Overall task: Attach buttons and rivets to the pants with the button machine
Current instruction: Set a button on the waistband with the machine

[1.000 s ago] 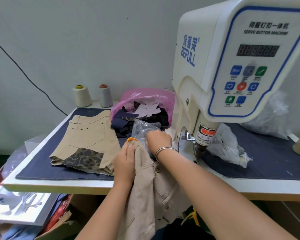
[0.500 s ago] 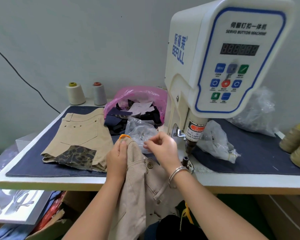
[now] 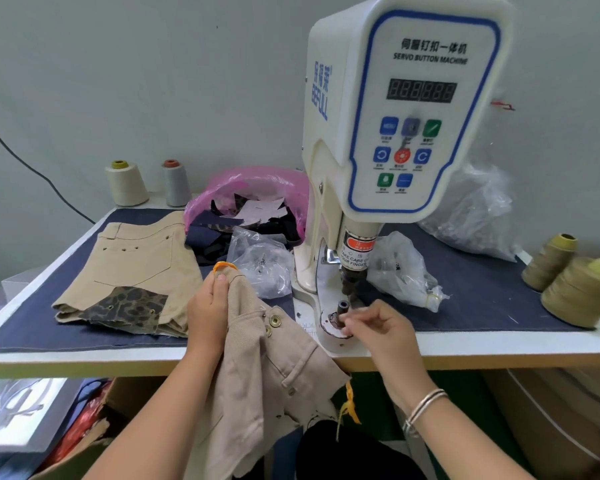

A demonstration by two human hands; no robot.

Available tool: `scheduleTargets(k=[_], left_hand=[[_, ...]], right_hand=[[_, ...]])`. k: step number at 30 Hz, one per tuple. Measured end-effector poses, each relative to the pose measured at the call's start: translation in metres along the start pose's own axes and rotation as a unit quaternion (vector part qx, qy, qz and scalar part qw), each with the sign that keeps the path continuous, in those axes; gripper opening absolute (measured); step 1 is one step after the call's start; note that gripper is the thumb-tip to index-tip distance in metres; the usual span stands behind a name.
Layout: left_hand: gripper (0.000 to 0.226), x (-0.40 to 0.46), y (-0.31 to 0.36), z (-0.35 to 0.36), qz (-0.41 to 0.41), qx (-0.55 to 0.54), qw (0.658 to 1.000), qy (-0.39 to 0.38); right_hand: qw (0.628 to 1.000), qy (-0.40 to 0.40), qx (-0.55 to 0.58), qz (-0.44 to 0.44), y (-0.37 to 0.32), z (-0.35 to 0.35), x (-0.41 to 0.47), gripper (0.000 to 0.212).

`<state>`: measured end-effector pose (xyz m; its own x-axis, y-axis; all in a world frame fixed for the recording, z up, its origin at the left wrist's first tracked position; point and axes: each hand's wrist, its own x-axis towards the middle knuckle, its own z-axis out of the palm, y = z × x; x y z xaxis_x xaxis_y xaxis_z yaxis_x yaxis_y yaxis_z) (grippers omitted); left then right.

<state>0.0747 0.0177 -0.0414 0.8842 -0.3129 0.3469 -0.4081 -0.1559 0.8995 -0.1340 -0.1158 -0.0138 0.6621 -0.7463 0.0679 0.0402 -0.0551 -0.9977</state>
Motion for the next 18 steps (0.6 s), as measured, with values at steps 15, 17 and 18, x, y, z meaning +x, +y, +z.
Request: scheduleTargets(k=[15, 17, 18], left_hand=[[0.044, 0.000, -0.001, 0.000, 0.000, 0.001, 1.000, 0.000], [0.042, 0.000, -0.001, 0.000, 0.001, 0.001, 1.000, 0.000], [0.042, 0.000, -0.001, 0.000, 0.001, 0.001, 1.000, 0.001]], right_hand=[[0.999, 0.006, 0.032, 0.040, 0.001, -0.016, 0.032, 0.015], [0.998, -0.001, 0.039, 0.042, 0.000, -0.016, 0.033, 0.016], [0.998, -0.005, 0.043, 0.040, -0.001, -0.017, 0.033, 0.018]])
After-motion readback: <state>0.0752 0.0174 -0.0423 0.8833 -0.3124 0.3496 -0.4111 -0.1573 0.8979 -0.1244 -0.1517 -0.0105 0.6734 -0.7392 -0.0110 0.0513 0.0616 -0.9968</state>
